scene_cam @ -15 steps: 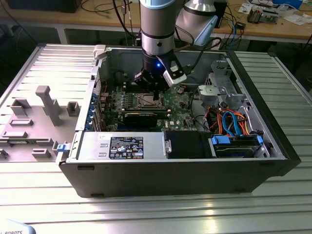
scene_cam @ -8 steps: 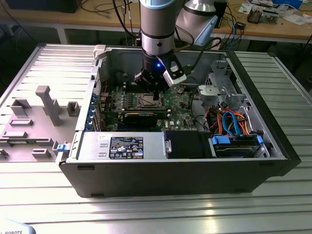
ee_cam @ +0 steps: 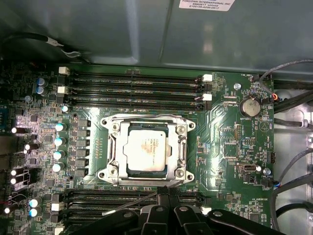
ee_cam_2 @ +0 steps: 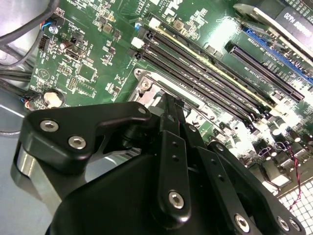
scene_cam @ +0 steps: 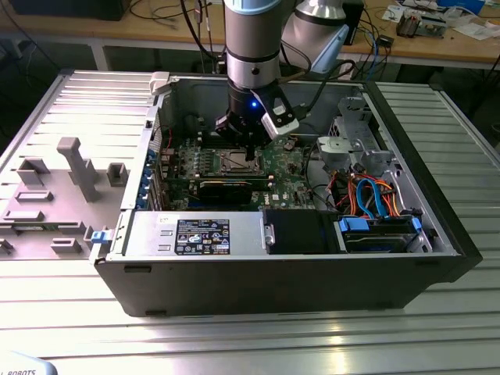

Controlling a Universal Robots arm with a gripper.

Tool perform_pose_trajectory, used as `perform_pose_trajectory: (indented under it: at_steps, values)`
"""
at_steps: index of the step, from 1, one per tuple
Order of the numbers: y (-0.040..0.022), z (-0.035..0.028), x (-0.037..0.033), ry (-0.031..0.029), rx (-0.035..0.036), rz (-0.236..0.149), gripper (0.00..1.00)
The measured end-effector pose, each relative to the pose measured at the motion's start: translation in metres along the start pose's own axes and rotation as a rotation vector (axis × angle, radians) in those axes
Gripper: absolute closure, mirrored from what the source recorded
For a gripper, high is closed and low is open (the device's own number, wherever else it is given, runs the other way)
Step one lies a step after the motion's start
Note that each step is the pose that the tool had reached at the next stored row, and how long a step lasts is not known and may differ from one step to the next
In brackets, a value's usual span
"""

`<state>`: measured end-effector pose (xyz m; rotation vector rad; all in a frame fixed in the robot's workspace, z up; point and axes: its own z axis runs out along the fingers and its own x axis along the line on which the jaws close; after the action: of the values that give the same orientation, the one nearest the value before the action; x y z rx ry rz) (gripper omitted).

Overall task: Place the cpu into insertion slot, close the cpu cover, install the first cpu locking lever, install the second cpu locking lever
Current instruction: 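Install the second cpu locking lever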

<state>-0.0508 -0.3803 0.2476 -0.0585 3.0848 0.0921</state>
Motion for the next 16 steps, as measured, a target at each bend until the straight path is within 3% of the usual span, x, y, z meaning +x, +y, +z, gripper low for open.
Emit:
perform_pose_trajectory:
  at_steps: [1, 3, 4, 5, 6, 8, 10, 16]
  values:
    - [0.0, 0.0, -0.0003, 0.008, -0.0003, 0.0, 0.89]
    - [0.0, 0.0001, -0.0004, 0.0169, -0.0008, 0.001, 0.89]
    - [-0.0002, 0.0001, -0.0004, 0.0252, -0.0014, 0.002, 0.89]
    - [-0.009, 0.0002, 0.0091, 0.0567, -0.0195, 0.004, 0.89]
    - [-0.0147, 0.0051, 0.0272, 0.0876, -0.0299, 0.007, 0.89]
    - [-0.0168, 0.0063, 0.0284, 0.0951, -0.0301, 0.007, 0.89]
    - [-0.0191, 0.0063, 0.0288, 0.0977, -0.0303, 0.008, 0.89]
    - [-0.0204, 0.0104, 0.0331, 0.1202, -0.0321, 0.009, 0.89]
